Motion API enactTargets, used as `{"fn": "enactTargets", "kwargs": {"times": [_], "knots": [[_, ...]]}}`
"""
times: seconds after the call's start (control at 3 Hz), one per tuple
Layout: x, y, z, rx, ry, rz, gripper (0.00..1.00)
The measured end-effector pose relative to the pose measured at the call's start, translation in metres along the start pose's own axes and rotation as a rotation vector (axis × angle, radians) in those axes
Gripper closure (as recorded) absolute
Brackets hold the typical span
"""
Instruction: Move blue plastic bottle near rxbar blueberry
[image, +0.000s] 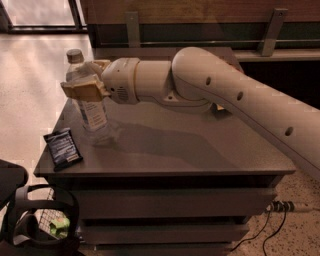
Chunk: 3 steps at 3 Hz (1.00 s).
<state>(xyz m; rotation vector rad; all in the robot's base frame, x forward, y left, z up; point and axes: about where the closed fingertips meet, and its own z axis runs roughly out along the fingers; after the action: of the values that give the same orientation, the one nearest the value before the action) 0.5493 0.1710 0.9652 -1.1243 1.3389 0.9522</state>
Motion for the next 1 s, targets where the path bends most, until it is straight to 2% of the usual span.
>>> {"fn": "enactTargets", "kwargs": {"times": [0.33,0.67,1.0], "knots": [[0.013,0.011,0.004,-0.017,-0.016,0.031,1.0],[0.02,0.014,0.004,-0.014,-0.003,0.047,1.0],[0.025,0.015,0.004,-0.001,0.039,0.047,1.0]]}}
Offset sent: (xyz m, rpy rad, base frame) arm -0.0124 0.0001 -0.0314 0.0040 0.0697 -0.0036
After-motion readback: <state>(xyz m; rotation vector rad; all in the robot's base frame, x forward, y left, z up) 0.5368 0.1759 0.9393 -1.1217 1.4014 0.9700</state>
